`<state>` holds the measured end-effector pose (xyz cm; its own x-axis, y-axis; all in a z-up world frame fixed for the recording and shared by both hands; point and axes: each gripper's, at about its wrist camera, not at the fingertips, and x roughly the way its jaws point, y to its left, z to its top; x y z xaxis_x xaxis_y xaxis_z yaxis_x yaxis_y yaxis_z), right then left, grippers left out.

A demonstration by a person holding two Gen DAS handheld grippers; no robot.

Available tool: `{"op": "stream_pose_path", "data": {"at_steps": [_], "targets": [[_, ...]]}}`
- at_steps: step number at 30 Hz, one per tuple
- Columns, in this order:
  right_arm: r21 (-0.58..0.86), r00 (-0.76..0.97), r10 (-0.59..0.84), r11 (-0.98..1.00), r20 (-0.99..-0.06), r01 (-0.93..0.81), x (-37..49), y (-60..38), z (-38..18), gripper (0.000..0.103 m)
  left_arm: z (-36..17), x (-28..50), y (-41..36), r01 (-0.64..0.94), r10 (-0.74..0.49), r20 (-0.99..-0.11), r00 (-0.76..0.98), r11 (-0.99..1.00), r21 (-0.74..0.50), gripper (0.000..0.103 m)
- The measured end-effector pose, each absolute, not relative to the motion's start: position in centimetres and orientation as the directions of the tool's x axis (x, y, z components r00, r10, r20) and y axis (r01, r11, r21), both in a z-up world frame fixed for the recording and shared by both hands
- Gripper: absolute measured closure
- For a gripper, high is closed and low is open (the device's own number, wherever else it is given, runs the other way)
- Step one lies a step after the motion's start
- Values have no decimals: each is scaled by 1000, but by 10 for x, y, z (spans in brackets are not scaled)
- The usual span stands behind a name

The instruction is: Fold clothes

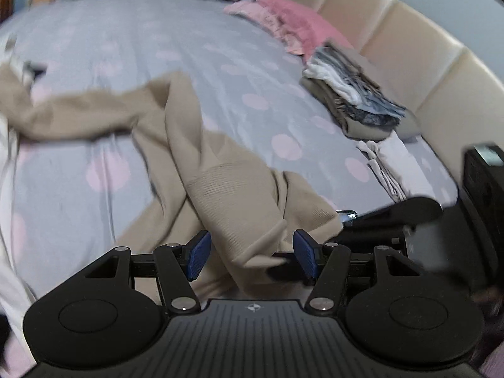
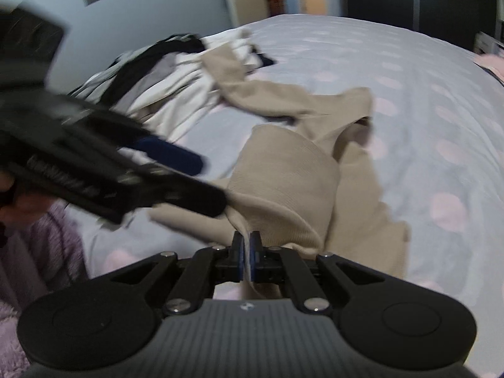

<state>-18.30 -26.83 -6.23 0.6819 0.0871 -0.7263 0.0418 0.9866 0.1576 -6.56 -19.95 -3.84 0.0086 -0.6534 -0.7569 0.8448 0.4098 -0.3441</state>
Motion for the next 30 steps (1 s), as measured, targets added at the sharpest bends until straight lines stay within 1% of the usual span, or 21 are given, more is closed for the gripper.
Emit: {"op": "stream_pose_path", "data": {"at_steps": [3, 7, 8, 9, 12, 14, 15, 16, 18, 19, 20, 22, 24, 26, 30], "targets": [[134, 677, 98, 991, -730, 1, -181, -256, -63, 99, -51, -53, -196, 785, -625, -781, 7, 487, -383, 47], [139, 674, 115, 990, -729, -19, -180, -255, -63, 99, -61, -39, -188, 715, -654, -755, -45, 507, -481, 49], [144, 675, 123, 989, -727, -25, -180, -255, -62, 99, -62, -37, -187, 705, -660, -750, -51, 508, -495, 54], [143, 675, 127, 989, -727, -32, -179, -253, -62, 99, -63, -36, -188, 702, -662, -748, -54, 507, -500, 63], [135, 675, 137, 989, -725, -56, -176, -247, -61, 99, -64, -34, -187, 703, -660, -750, -51, 509, -496, 79], [123, 674, 140, 990, -725, -72, -174, -244, -61, 98, -63, -34, -186, 710, -653, -756, -41, 514, -481, 87], [120, 673, 140, 990, -726, -77, -173, -243, -61, 96, -62, -33, -185, 714, -647, -762, -29, 520, -469, 89], [117, 672, 141, 990, -727, -81, -172, -242, -60, 92, -61, -33, -183, 718, -638, -770, -18, 528, -453, 90], [122, 675, 154, 988, -722, -94, -172, -242, -57, 89, -59, -30, -178, 727, -612, -790, 15, 549, -412, 92], [124, 677, 160, 987, -719, -102, -172, -242, -56, 80, -57, -28, -174, 730, -597, -801, 36, 563, -387, 92], [124, 681, 166, 986, -713, -110, -172, -243, -53, 74, -56, -25, -170, 733, -582, -811, 58, 577, -362, 92], [120, 690, 177, 984, -702, -130, -173, -244, -49, 72, -52, -17, -160, 735, -543, -833, 110, 608, -299, 93], [108, 696, 181, 983, -695, -149, -174, -245, -44, 68, -50, -7, -151, 731, -511, -849, 134, 629, -263, 93], [69, 700, 156, 986, -697, -152, -172, -246, -42, 67, -50, 1, -144, 727, -488, -864, 121, 637, -258, 93], [-13, 711, 80, 992, -699, -124, -164, -257, -38, 67, -50, 7, -132, 751, -413, -899, 143, 637, -173, 94]]}}
